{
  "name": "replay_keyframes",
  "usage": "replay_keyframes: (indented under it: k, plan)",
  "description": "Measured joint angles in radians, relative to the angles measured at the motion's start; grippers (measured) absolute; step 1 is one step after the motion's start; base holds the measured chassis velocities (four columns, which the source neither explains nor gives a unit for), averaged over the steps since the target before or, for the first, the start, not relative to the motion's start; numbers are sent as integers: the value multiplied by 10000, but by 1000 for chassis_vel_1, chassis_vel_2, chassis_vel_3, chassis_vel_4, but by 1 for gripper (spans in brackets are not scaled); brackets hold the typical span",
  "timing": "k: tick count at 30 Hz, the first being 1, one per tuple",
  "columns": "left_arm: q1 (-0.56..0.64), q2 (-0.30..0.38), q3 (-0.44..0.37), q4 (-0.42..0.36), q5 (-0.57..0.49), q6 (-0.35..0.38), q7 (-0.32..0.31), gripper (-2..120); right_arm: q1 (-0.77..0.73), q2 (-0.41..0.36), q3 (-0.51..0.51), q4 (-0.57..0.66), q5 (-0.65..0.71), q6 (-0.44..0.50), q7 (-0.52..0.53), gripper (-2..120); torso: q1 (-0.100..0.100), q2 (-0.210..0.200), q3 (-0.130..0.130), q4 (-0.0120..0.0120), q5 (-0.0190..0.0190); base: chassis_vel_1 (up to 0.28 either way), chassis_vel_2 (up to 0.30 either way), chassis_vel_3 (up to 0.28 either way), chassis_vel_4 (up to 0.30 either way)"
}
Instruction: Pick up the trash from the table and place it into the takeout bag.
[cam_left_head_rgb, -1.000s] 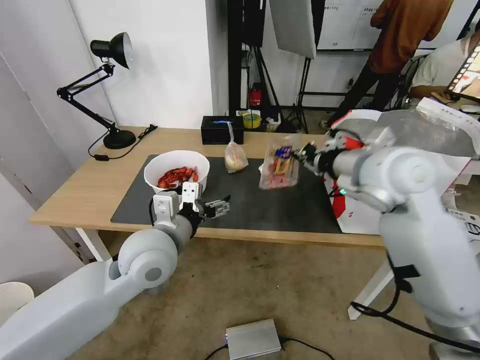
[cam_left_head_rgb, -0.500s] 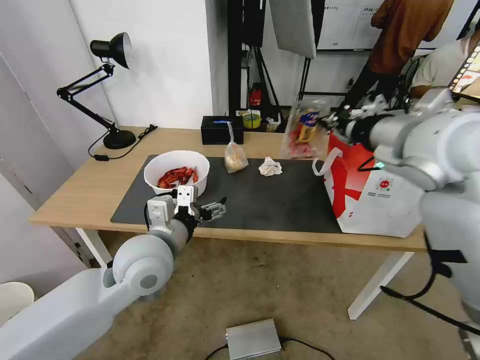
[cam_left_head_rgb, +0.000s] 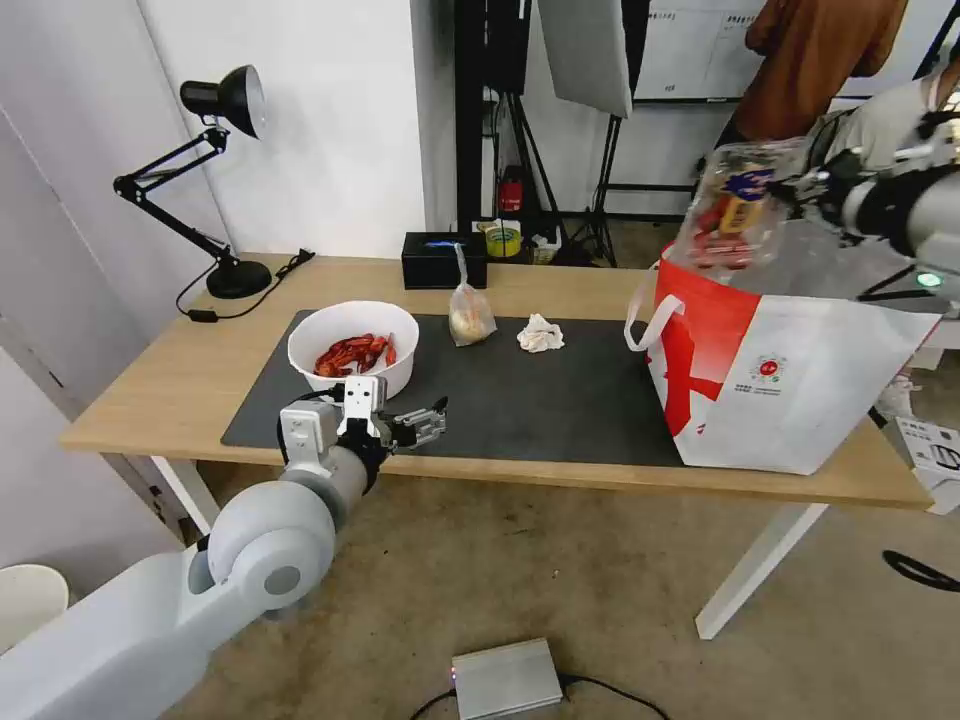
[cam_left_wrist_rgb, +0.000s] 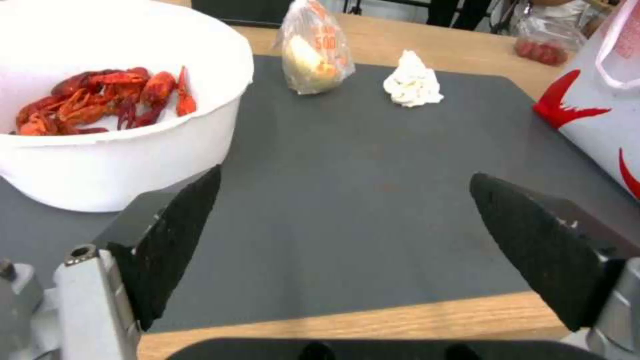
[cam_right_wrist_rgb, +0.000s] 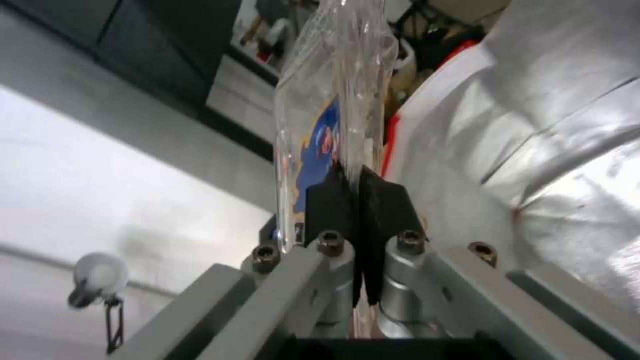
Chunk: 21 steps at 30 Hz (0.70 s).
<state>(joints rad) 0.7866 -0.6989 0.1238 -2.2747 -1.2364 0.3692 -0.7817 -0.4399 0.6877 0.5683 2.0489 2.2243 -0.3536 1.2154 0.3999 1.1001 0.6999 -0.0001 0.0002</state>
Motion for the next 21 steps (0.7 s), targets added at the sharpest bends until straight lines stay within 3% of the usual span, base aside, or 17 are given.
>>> replay_keyframes:
  k: [8, 21]
  plan:
    - [172, 1, -98, -133, 27, -6, 7, 100, -569, -320, 542, -516, -43, -75, -199, 0, 1, -2, 1, 0, 0, 0, 0, 0, 0]
    - [736, 94, -430, -455, 128, -24, 25, 100, -625, -377, 532, -1399, -663, -86, -296, 0, 1, -2, 1, 0, -2, 0, 0, 0, 0]
